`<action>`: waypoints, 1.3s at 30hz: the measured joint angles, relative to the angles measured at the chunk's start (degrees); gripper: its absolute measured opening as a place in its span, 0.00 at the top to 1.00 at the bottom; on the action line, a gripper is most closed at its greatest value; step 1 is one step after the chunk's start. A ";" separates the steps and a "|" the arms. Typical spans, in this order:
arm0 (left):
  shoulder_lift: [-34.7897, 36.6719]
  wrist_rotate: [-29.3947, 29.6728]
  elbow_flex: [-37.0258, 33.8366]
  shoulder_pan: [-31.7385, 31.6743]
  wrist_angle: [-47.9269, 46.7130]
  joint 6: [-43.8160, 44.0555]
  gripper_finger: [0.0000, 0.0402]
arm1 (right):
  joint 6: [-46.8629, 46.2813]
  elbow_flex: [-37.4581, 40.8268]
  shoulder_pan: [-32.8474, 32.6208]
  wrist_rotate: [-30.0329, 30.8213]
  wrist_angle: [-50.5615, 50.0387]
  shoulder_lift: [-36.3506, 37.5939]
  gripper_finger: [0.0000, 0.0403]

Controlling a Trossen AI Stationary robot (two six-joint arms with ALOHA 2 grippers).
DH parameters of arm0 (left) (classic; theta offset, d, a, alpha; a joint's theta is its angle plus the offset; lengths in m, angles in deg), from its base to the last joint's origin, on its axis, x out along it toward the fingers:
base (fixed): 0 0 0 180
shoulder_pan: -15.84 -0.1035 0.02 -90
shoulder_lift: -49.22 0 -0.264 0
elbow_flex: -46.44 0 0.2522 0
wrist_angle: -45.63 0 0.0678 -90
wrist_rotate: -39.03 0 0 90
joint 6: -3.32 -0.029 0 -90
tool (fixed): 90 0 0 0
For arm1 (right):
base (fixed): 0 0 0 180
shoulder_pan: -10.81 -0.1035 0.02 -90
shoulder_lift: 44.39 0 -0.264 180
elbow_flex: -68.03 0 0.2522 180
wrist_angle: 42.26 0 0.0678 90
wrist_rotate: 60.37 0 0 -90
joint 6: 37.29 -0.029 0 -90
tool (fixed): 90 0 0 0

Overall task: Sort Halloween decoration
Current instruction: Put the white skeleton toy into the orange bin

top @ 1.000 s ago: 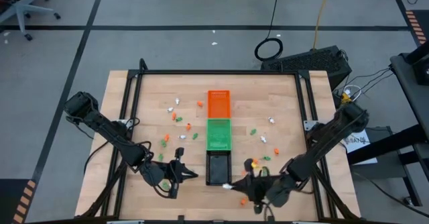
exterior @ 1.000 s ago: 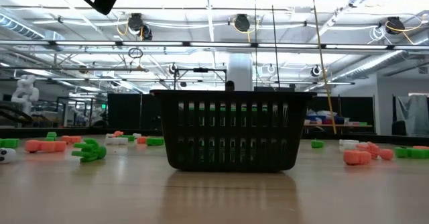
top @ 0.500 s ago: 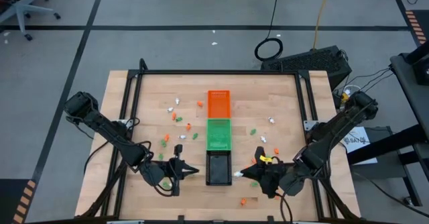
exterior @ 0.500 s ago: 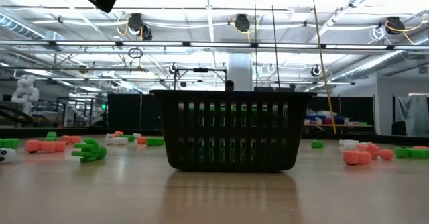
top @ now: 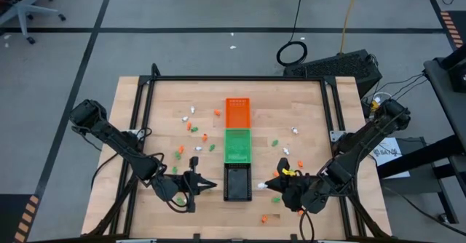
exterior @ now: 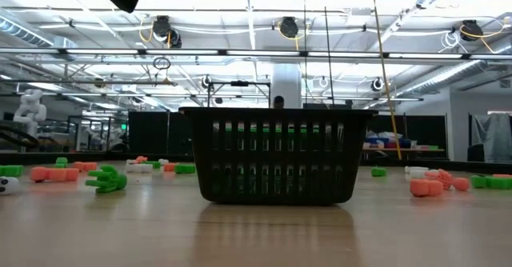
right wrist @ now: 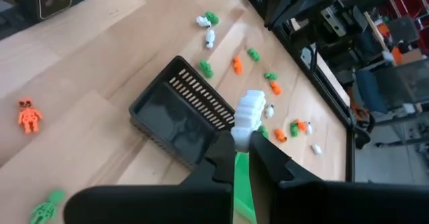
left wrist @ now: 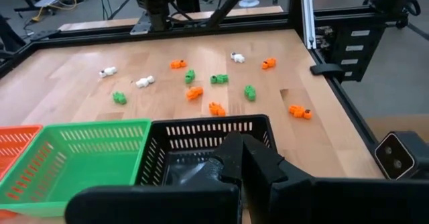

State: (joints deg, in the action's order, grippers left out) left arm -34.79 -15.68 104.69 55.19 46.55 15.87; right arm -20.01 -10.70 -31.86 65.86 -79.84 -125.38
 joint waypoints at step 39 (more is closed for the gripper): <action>0.01 0.14 0.00 -0.72 0.68 -5.47 0.98 | -22.77 0.00 0.28 -0.04 2.12 -1.76 1.00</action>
State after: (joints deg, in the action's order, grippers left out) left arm -34.78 -15.54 104.69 54.47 47.23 10.40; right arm -42.79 -10.70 -31.58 65.82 -77.72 -127.14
